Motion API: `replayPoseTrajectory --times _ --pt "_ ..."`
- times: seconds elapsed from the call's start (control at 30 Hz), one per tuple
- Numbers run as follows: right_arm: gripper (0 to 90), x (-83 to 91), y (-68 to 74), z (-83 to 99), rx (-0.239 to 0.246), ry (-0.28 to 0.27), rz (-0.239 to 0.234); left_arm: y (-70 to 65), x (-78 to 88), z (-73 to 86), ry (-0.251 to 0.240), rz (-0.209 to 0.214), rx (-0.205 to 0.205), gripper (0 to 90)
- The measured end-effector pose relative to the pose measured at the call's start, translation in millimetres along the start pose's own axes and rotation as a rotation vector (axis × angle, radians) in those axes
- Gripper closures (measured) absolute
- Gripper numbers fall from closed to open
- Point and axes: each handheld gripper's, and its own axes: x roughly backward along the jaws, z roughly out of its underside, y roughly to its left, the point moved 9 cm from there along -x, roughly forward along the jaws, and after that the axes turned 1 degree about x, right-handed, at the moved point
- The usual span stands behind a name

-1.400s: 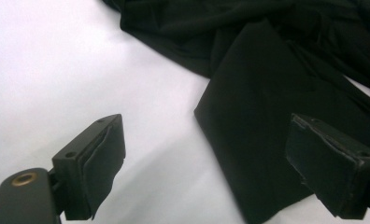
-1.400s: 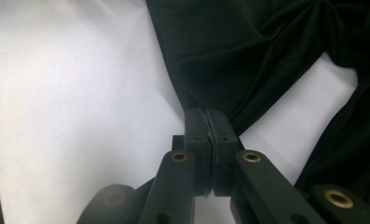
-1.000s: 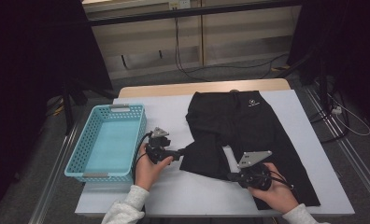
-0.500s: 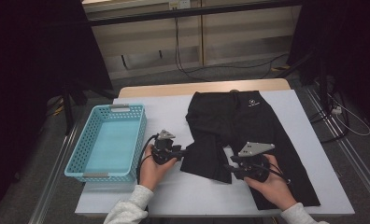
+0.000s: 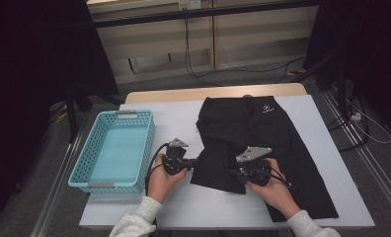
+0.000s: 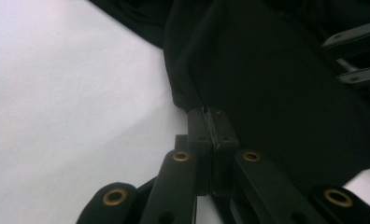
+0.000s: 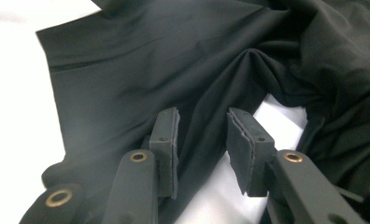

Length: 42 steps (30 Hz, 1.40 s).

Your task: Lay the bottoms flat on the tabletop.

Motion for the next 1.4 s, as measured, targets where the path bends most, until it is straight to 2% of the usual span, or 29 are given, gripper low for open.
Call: replayPoseTrajectory --times 0.07,0.1,0.17,0.2,0.23,0.27,0.33,0.37,0.47,0.53,0.6,0.67,0.8,0.93,1.0,1.07,1.1,1.17,1.23,1.3,1.4 --pt "67.3 -2.4 -0.3 0.6 -0.004 0.011 0.001 -0.4 4.0 -0.4 -0.003 -0.001 0.003 89.7" --pt "70.2 -6.7 -2.3 0.8 -0.023 0.007 0.006 -1.6 13.1 -1.3 -0.011 -0.004 0.004 89.7" --pt "80.6 -6.4 -4.9 0.2 -0.025 0.012 0.019 -3.6 22.6 -2.2 -0.019 -0.004 0.005 89.8" --pt "80.6 -6.4 -4.9 0.2 -0.025 0.012 0.019 -3.6 22.6 -2.2 -0.019 -0.004 0.005 89.9" --pt "87.3 -5.4 -4.6 0.9 -0.022 0.021 0.012 -3.5 25.8 -2.3 -0.023 -0.006 0.006 89.9" --pt "88.9 -3.8 -5.2 1.5 -0.03 0.025 0.01 -3.3 28.3 -1.6 -0.023 -0.01 0.012 89.9" --pt "89.4 0.7 -5.7 3.1 -0.034 0.03 -0.008 -2.1 30.5 -0.1 -0.017 -0.024 0.009 89.9" --pt "89.3 7.4 -7.3 3.5 -0.069 0.012 -0.016 -2.6 32.3 0.4 -0.016 -0.021 0.01 89.9" --pt "89.2 15.1 -4.9 5.8 -0.093 -0.002 -0.04 -3.2 35.8 0.6 -0.015 -0.028 0.007 90.0" --pt "89.2 24.3 3.8 16.9 -0.113 0.011 -0.08 -5.5 40.5 2.7 -0.007 -0.004 0.023 90.0" --pt "88.8 29.1 10.3 23.3 -0.132 0.016 -0.106 -7.5 41.6 3.8 -0.009 -0.001 0.021 90.0" --pt "87.6 30.9 12.1 26.2 -0.107 0.022 -0.096 -9.2 42.5 3.3 -0.013 -0.002 0.011 90.0" --pt "89.2 29.8 8.6 25.5 -0.107 0.036 -0.081 -9.1 44.8 1.1 -0.031 -0.004 0.003 89.9" --pt "89.2 28.2 6.0 26.6 -0.116 0.037 -0.077 -4.0 42.9 1.3 -0.033 -0.003 0.019 89.8" --pt "89.7 27.9 0.6 26.4 -0.12 0.035 -0.051 -1.6 40.6 0.1 -0.046 -0.01 0.017 89.7" --pt "89.6 27.4 -2.1 25.3 -0.126 0.029 -0.046 -0.2 38.3 -0.3 -0.053 -0.016 0.012 89.4" --pt "88.8 23.4 -6.4 25.1 -0.14 0.032 -0.042 3.9 32.5 -1.7 -0.068 -0.036 0.01 89.3" --pt "88.7 18.6 -8.4 24.6 -0.144 0.027 -0.037 9.2 26.1 -3.3 -0.068 -0.055 0.006 89.2" --pt "88.5 17.8 -9.0 22.9 -0.124 0.033 -0.019 12.7 20.3 -4.2 -0.066 -0.072 0.008 89.0" --pt "85.3 18.0 -8.9 22.6 -0.109 0.038 0.0 15.3 16.8 -3.9 -0.065 -0.095 -0.006 87.5" --pt "73.6 20.0 -9.3 20.4 -0.098 0.025 0.024 19.2 10.7 -0.4 -0.062 -0.11 -0.013 76.4"
